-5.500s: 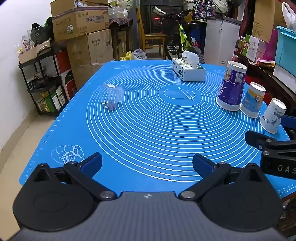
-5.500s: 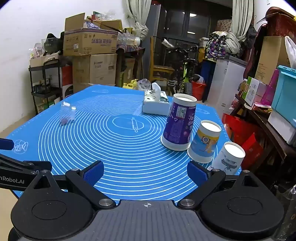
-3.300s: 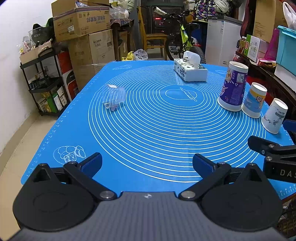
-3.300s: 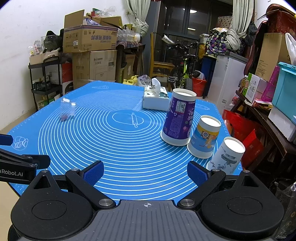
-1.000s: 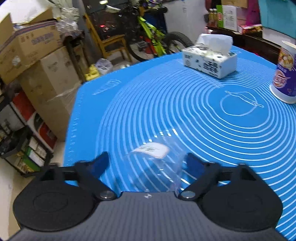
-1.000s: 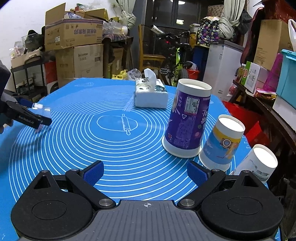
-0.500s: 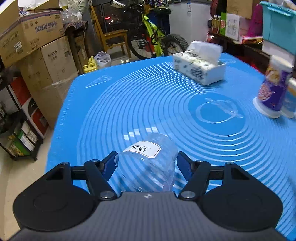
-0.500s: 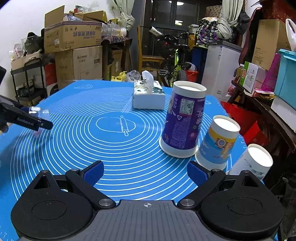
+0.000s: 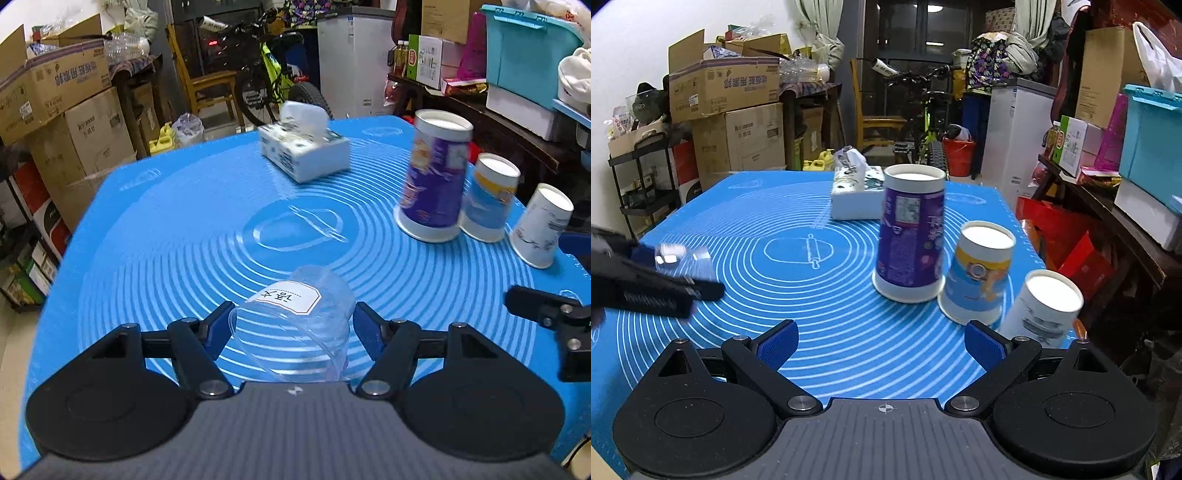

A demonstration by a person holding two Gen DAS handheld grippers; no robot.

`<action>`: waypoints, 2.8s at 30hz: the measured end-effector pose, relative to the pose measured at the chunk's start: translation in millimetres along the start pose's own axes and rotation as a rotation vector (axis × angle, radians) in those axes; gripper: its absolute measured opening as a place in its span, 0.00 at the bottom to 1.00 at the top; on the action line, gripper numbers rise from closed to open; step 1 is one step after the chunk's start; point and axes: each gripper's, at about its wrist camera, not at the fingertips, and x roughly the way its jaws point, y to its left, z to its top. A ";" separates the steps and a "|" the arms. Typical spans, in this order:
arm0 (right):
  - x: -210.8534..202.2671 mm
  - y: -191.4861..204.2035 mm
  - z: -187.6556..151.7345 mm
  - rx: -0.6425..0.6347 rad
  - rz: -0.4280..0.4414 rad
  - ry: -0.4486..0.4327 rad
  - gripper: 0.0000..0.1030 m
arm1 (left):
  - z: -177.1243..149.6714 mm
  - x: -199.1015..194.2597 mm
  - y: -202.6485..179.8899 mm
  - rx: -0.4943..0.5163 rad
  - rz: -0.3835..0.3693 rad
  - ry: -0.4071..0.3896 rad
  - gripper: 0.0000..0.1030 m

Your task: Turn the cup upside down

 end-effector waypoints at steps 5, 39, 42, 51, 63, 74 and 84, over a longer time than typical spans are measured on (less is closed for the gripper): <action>-3.8 -15.7 -6.7 0.018 -0.005 0.008 0.94 | -9.0 5.7 -32.4 -0.037 -0.017 0.038 0.68; -11.8 -30.7 -12.2 0.039 -0.013 0.017 0.94 | -12.2 -12.5 -52.3 -0.090 0.037 0.032 0.88; -15.9 -29.7 -6.6 0.036 -0.012 0.010 0.94 | -10.3 -21.0 -52.1 -0.092 0.039 0.027 0.88; -17.2 -14.2 24.3 0.037 0.065 0.059 0.94 | -9.8 -49.3 -29.4 -0.117 0.089 -0.006 0.92; 31.5 9.6 57.1 0.196 0.183 0.293 0.83 | -25.4 -54.5 36.6 -0.228 0.204 -0.022 0.94; 93.4 29.2 43.3 0.409 0.264 0.509 0.79 | -40.9 -37.0 70.4 -0.315 0.239 0.001 0.94; 117.1 33.3 29.1 0.556 0.347 0.602 0.71 | -45.9 -34.7 73.3 -0.329 0.218 0.003 0.94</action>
